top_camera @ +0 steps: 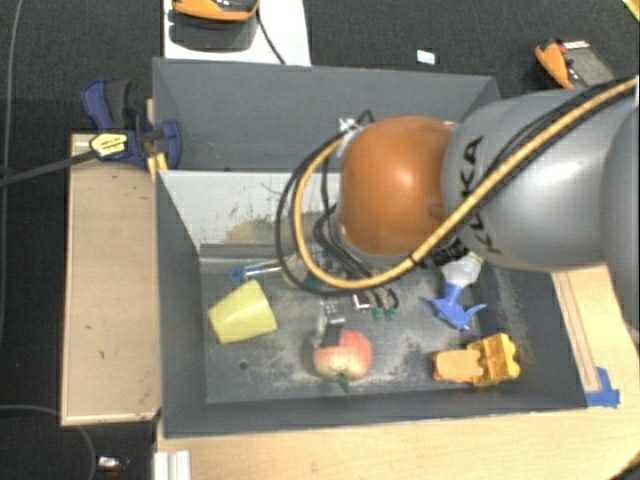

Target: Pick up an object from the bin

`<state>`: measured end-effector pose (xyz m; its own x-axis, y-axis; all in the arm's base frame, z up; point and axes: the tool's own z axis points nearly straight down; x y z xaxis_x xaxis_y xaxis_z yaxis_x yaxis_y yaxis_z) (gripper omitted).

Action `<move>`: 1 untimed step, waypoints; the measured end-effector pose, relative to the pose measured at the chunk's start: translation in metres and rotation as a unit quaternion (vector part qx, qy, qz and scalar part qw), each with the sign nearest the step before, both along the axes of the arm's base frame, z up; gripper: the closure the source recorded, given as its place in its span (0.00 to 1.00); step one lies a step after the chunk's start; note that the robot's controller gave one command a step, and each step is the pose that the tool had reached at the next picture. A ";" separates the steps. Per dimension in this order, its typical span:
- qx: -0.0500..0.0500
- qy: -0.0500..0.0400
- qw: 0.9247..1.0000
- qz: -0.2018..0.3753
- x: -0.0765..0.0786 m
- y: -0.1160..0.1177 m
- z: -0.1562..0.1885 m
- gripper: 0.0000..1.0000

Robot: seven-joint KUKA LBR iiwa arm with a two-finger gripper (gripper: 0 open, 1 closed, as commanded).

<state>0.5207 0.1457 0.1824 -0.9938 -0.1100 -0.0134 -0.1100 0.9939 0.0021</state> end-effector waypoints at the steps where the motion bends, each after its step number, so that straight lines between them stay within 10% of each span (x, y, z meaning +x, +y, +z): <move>1: -0.001 0.003 0.997 0.076 -0.007 0.001 -0.004 0.00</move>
Offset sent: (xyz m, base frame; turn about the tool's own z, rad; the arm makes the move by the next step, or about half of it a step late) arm -0.0124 0.0043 -0.0319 -0.2108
